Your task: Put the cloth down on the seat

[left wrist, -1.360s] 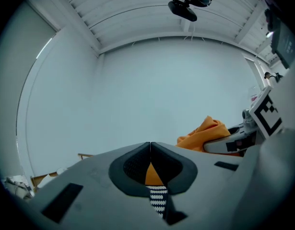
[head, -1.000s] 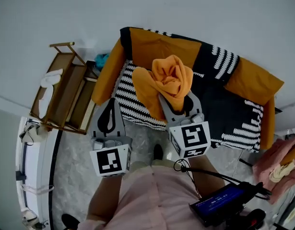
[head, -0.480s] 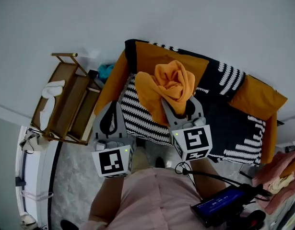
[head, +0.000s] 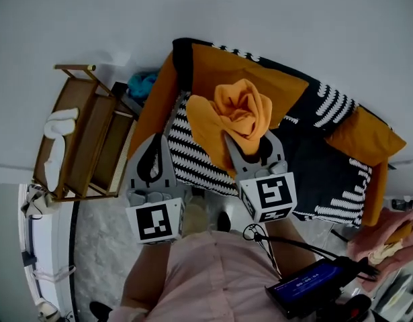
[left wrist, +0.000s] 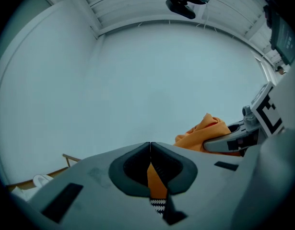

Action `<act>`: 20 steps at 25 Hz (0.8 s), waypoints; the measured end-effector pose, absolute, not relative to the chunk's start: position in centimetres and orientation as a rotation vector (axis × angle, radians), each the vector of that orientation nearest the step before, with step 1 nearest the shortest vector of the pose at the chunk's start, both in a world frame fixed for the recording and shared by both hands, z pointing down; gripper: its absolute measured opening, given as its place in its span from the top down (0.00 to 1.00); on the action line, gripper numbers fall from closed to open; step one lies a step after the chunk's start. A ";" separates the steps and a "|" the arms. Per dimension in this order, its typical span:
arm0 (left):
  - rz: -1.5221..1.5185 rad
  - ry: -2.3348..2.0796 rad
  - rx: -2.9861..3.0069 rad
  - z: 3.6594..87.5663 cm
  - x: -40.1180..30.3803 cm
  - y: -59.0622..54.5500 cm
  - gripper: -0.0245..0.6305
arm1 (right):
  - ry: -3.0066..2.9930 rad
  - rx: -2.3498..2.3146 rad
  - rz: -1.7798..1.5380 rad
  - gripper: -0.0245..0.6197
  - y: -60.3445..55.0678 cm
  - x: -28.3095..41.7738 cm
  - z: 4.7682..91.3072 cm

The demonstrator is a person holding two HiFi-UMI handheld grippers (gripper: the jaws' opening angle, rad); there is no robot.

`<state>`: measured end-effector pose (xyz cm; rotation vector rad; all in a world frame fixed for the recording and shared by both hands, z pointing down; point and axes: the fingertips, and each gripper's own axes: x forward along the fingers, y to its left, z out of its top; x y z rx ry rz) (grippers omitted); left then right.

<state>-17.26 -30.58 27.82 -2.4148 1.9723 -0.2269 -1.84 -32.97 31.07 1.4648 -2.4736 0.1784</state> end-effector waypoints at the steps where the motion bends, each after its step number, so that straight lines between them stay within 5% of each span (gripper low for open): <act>1: -0.250 1.972 -2.423 28.5 -17.6 -31.3 0.95 | -2.466 1.462 0.188 0.66 -33.7 -2.1 31.7; 20: -0.418 1.990 -2.654 43.1 -20.9 -44.4 0.95 | -2.275 1.354 0.428 0.66 -45.5 -6.9 49.1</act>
